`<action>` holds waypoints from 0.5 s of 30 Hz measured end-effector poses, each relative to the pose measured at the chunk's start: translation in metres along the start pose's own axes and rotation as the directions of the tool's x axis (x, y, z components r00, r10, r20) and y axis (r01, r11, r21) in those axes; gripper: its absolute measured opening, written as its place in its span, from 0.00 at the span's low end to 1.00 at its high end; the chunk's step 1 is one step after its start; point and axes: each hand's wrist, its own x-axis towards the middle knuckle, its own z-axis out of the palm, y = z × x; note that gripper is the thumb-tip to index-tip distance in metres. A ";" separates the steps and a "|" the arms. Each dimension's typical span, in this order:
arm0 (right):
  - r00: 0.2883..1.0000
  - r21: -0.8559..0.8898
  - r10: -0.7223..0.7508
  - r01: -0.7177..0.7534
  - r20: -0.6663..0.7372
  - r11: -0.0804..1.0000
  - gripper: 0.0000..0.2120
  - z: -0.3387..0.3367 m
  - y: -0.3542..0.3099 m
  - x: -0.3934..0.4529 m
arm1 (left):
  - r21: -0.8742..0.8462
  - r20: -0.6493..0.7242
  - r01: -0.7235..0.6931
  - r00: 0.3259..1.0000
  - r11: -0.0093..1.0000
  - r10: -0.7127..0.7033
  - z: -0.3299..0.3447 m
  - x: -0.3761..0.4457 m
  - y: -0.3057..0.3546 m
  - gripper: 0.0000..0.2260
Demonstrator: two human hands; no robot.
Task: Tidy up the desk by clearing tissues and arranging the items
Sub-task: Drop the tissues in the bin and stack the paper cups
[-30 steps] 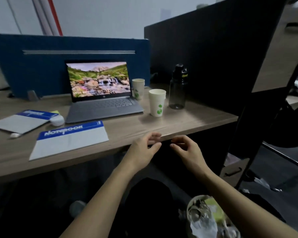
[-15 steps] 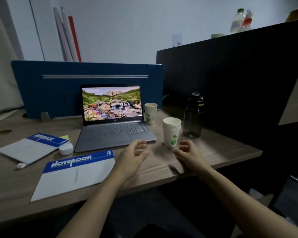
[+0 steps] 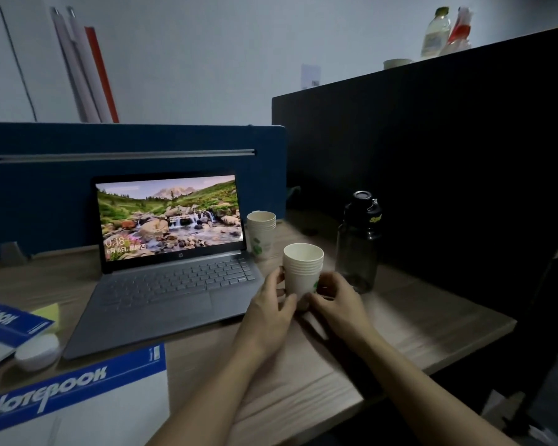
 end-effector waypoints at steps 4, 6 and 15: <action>0.998 0.038 -0.061 0.061 -0.008 0.997 0.16 0.008 0.000 0.020 | 0.010 -0.039 -0.033 0.999 0.999 0.034 -0.003 0.018 -0.005 0.23; 0.995 0.068 -0.101 0.102 -0.024 0.992 0.16 0.014 -0.003 0.030 | -0.022 -0.068 -0.050 0.997 0.999 0.048 -0.007 0.029 -0.005 0.22; 0.974 0.069 -0.224 0.226 -0.038 0.972 0.20 0.037 -0.047 0.105 | -0.167 -0.105 -0.040 0.994 0.985 0.022 -0.054 0.104 0.005 0.18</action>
